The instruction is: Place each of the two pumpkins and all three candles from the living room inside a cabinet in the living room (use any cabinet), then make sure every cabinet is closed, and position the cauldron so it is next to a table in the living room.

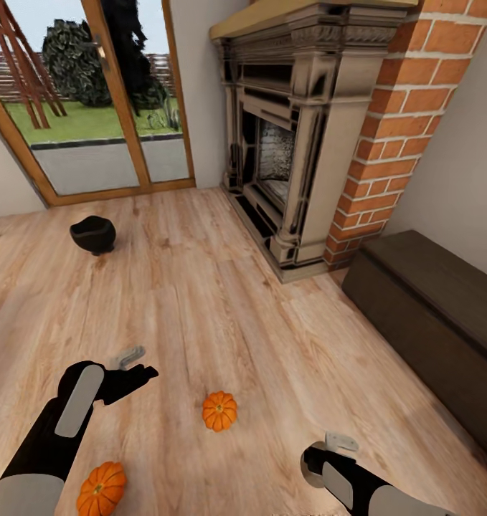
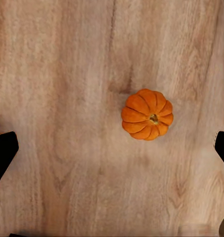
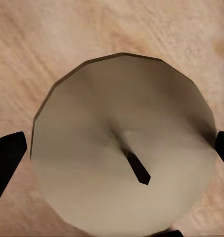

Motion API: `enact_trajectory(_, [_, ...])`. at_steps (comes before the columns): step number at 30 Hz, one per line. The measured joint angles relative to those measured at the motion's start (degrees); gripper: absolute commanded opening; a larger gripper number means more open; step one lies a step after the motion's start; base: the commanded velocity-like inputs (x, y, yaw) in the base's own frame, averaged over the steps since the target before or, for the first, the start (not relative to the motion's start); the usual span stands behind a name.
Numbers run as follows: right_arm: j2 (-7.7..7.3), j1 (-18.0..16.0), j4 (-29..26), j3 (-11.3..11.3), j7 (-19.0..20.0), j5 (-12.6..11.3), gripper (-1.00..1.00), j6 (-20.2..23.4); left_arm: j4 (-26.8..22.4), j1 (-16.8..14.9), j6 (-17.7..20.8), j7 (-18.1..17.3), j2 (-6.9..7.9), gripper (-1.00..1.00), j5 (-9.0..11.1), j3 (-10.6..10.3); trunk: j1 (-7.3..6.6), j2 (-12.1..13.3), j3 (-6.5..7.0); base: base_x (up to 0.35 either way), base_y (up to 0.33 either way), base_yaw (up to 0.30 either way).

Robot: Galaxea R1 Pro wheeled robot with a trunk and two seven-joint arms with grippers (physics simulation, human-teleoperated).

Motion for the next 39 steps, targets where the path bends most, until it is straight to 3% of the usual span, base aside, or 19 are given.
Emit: enact_trajectory(39, [0.0, 0.0, 0.0, 0.0, 0.1, 0.0, -1.0, 0.0, 0.0, 0.0, 0.0, 0.0, 0.02, 1.0, -0.1, 0.0, 0.0, 0.0, -0.91, -0.057, 0.018, -0.273])
